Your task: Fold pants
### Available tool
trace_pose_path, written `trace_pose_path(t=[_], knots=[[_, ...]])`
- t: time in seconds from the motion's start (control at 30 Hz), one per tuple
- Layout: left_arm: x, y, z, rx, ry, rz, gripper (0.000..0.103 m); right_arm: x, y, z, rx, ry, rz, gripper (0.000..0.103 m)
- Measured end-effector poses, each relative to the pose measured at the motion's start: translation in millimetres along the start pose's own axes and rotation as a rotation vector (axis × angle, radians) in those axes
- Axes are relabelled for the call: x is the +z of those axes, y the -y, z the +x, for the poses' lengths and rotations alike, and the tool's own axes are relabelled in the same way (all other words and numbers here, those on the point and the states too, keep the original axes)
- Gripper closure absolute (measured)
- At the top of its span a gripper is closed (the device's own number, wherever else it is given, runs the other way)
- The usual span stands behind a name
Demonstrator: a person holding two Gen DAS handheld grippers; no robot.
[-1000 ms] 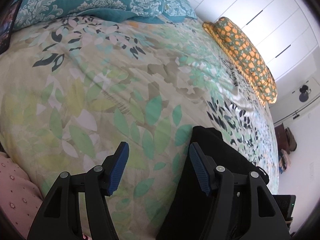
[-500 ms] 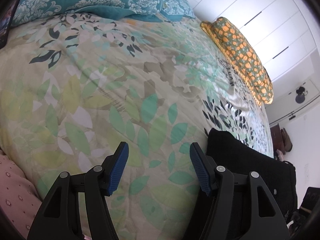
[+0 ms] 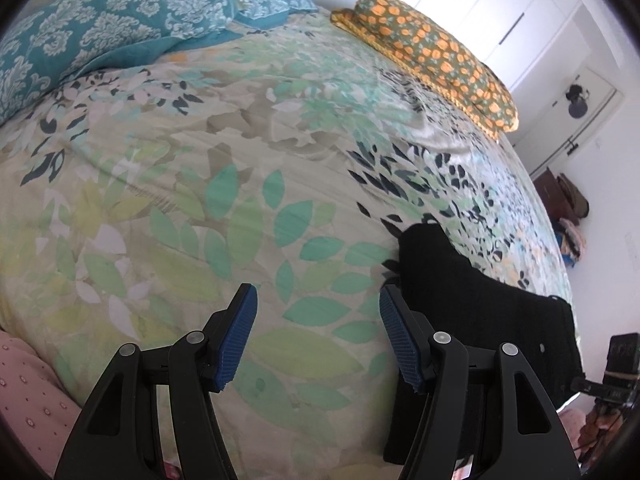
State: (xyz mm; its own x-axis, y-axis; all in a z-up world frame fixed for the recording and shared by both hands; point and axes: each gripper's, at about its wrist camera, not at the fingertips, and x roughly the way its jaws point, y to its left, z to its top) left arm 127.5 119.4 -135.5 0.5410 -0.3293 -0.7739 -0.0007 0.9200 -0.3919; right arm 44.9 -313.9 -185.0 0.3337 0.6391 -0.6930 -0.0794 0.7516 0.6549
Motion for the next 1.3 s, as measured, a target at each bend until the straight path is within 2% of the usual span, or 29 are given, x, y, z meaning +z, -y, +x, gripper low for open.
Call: trace_pose_path(t=[0.07, 0.1, 0.17, 0.23, 0.3, 0.4, 0.47, 0.53, 0.6, 0.67, 0.7, 0.73, 0.77, 0.8, 0.83, 0.9, 0.97, 1.07, 1.17, 1.3], knots=[[-7, 21, 3, -0.024, -0.019, 0.065, 0.036, -7, 17, 22, -0.096, -0.061, 0.032, 0.08], [-11, 31, 4, -0.036, -0.031, 0.098, 0.036, -10, 21, 28, -0.103, -0.065, 0.039, 0.08], [-21, 52, 5, -0.056, -0.053, 0.166, 0.034, -10, 26, 25, -0.061, -0.025, 0.089, 0.079], [-31, 68, 5, -0.065, -0.069, 0.223, 0.026, -8, 26, 16, -0.035, -0.017, 0.109, 0.071], [-42, 83, 4, -0.066, -0.075, 0.29, 0.023, -1, 20, 3, -0.114, -0.03, 0.056, 0.06], [-55, 105, 7, -0.054, -0.082, 0.409, 0.023, 21, -2, -26, -0.261, 0.013, -0.064, 0.06], [-60, 114, 11, -0.059, -0.092, 0.446, 0.023, 41, -25, -37, -0.29, 0.067, -0.144, 0.06], [-65, 120, 17, -0.07, -0.107, 0.468, 0.023, 58, -45, -37, -0.26, 0.113, -0.205, 0.06], [-73, 127, 23, -0.068, -0.125, 0.51, 0.023, 76, -59, -24, -0.217, 0.144, -0.234, 0.06], [-83, 132, 27, -0.051, -0.146, 0.567, 0.023, 90, -56, 0, -0.187, 0.14, -0.207, 0.06], [-88, 134, 28, -0.04, -0.152, 0.592, 0.023, 93, -49, 15, -0.217, 0.117, -0.178, 0.06], [-92, 135, 28, -0.029, -0.153, 0.613, 0.023, 94, -36, 32, -0.285, 0.076, -0.146, 0.06], [-94, 135, 27, -0.022, -0.152, 0.626, 0.023, 96, -26, 46, -0.342, 0.041, -0.112, 0.065], [-94, 135, 26, -0.028, -0.153, 0.627, 0.023, 93, -12, 57, -0.368, 0.017, -0.077, 0.076], [-94, 134, 24, -0.035, -0.153, 0.621, 0.023, 88, -5, 56, -0.359, 0.041, -0.064, 0.077], [-92, 132, 21, -0.033, -0.157, 0.604, 0.023, 80, -11, 43, -0.354, 0.087, -0.06, 0.078], [-90, 130, 22, -0.025, -0.162, 0.588, 0.023, 68, -30, 32, -0.404, 0.087, -0.115, 0.077], [-86, 129, 23, -0.01, -0.167, 0.564, 0.023, 37, -65, 13, -0.456, 0.07, -0.251, 0.077], [-85, 129, 26, 0.01, -0.175, 0.551, 0.022, 3, -91, 3, -0.486, 0.043, -0.326, 0.077], [-86, 131, 27, 0.029, -0.173, 0.56, 0.02, -31, -97, 17, -0.532, -0.001, -0.361, 0.076]])
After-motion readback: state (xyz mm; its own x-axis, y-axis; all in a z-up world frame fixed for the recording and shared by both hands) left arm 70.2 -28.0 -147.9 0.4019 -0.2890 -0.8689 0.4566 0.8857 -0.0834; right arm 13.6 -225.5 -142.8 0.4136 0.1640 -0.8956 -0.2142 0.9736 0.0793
